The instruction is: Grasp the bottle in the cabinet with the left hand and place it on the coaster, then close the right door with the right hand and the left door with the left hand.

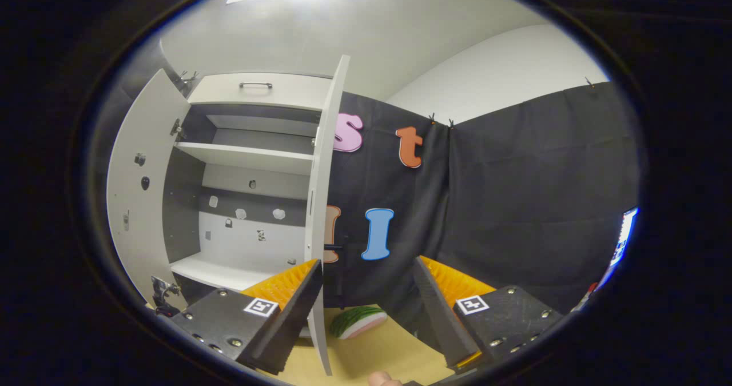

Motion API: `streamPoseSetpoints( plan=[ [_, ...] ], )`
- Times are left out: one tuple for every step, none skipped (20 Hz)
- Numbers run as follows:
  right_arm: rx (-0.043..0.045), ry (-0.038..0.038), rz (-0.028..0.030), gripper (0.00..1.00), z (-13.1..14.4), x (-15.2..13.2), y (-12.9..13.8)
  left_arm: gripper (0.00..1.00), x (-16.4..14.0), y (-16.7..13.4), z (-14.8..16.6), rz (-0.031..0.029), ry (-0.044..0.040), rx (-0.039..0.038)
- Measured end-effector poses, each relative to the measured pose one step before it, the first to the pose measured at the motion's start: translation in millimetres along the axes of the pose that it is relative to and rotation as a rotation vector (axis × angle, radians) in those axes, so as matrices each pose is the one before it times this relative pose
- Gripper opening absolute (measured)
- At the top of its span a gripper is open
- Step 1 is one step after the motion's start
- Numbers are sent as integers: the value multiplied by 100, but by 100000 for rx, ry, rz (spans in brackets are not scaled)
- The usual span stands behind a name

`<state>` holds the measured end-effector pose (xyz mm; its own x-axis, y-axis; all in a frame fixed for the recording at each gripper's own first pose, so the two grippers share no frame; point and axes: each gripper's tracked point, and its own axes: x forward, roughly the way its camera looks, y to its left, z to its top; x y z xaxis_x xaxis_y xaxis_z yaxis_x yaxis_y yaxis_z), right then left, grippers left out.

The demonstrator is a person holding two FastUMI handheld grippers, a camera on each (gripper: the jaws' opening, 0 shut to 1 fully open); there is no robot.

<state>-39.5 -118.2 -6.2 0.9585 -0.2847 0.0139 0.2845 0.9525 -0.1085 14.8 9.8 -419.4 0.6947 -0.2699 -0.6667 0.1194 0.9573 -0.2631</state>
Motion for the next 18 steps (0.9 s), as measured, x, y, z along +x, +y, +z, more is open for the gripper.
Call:
streamPoseSetpoints(
  plan=[
    [15,-111,-643,97,38,-23,-191,81,181,303,-526,825,939,-821],
    [18,-55,-378,97,82,-82,-94,81,98,146,-288,170,17,-844],
    [-148,-48,-275,97,91,-95,-29,81,87,109,-221,54,-191,-661],
    [-230,-95,-139,96,-47,-86,-2,81,87,75,-272,208,-144,-340],
    [-335,30,157,96,-113,25,111,81,35,137,-167,489,-52,151],
    [-400,17,151,96,26,-2,103,81,-67,5,-223,364,-670,924],
    [-437,8,266,96,-15,9,219,83,-126,3,-108,368,-1414,1596],
    [-387,-77,514,97,-20,34,313,81,-69,-99,40,-510,-1981,1512],
    [-326,157,565,97,-79,41,147,82,-2,-181,-348,-202,-961,1220],
    [-197,471,606,97,-91,30,227,81,-47,-2,-726,237,559,1324],
    [-53,573,453,97,-278,62,203,81,-352,-121,-123,-62,-2129,911],
    [20,576,279,98,-193,33,129,82,-166,-342,404,-344,-2869,985],
    [105,448,126,98,-172,130,32,81,-262,-210,-667,99,2253,642],
    [211,112,117,98,-88,42,60,83,-250,-60,-105,-11,-1436,820],
    [292,53,182,98,-83,108,57,81,-232,-116,-53,337,-230,300],
    [307,100,159,97,-42,56,5,81,-277,38,-318,-20,1662,-63],
    [328,189,-14,97,-150,67,-33,81,-230,-50,7,-84,-300,270],
    [452,125,-11,97,-87,83,-56,81,-194,-27,-330,-167,1337,12]
  ],
)
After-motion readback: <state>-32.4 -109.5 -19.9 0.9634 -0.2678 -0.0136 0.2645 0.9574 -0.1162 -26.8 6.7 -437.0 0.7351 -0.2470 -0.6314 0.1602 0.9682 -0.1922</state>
